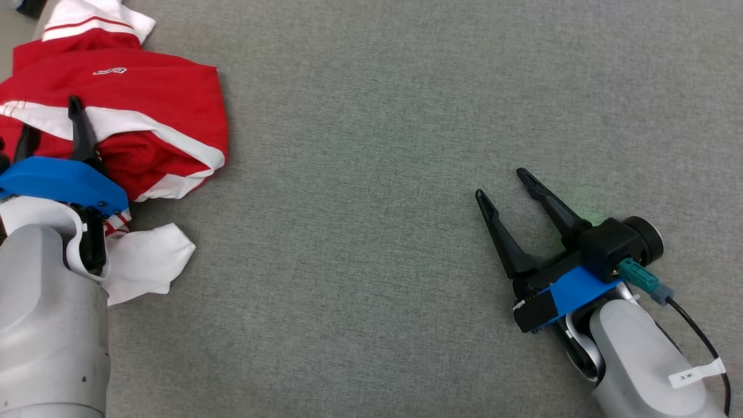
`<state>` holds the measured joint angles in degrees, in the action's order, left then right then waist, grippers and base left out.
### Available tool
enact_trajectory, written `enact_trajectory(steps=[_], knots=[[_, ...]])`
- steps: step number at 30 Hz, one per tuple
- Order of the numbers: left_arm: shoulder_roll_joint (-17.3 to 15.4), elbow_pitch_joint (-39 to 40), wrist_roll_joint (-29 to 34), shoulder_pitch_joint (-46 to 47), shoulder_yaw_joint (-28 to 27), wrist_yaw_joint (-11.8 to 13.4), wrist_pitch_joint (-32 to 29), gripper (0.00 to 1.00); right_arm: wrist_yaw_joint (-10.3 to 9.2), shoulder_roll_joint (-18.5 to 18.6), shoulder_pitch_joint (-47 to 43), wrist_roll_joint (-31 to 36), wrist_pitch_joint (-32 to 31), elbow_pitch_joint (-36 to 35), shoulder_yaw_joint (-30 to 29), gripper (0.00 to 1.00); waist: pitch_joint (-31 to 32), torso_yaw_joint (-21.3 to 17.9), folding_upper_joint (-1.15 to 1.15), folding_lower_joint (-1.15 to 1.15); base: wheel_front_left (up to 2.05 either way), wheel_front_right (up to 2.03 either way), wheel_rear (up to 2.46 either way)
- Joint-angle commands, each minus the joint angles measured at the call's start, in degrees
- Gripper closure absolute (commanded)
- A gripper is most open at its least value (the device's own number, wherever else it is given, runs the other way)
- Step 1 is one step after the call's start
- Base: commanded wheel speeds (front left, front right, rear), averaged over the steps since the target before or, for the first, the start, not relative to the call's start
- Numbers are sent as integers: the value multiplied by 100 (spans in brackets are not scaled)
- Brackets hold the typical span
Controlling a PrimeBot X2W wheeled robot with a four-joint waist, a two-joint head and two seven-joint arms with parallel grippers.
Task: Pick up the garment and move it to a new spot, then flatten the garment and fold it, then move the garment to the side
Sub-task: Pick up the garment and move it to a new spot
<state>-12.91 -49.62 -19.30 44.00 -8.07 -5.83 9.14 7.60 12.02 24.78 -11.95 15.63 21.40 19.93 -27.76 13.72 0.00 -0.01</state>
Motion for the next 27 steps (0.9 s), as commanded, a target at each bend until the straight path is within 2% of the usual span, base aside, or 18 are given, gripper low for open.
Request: enact_trajectory(steps=[1,6,7,8,15,20,27], knots=[[-20,-70,-35,113,-21,32,-5,0,-20,173,-119,-50,-89,341,-111,0,-13,-30,0,1,0,0,0],[-78,-539,-94,377,17,-8,-37,0,-22,110,-72,-84,-90,375,-145,0,-24,-155,0,1,0,0,0],[-100,-558,-78,432,34,-7,70,73,-22,91,-60,-93,-89,377,-167,0,0,-177,0,1,0,0,0],[-116,-583,-41,472,68,-18,141,100,-22,69,-51,-97,-89,363,-188,0,34,-200,0,1,0,0,0],[-116,-205,177,698,512,-129,520,100,-12,-266,-216,-49,-49,221,-437,0,540,-489,0,1,0,0,0],[149,337,141,746,1006,-179,572,100,-11,-505,-442,-166,-47,313,-628,0,966,-916,0,1,0,0,0],[700,1162,-330,521,2190,-181,577,100,-11,-653,-695,-271,-47,439,-699,0,1403,-1597,0,1,0,0,0]])
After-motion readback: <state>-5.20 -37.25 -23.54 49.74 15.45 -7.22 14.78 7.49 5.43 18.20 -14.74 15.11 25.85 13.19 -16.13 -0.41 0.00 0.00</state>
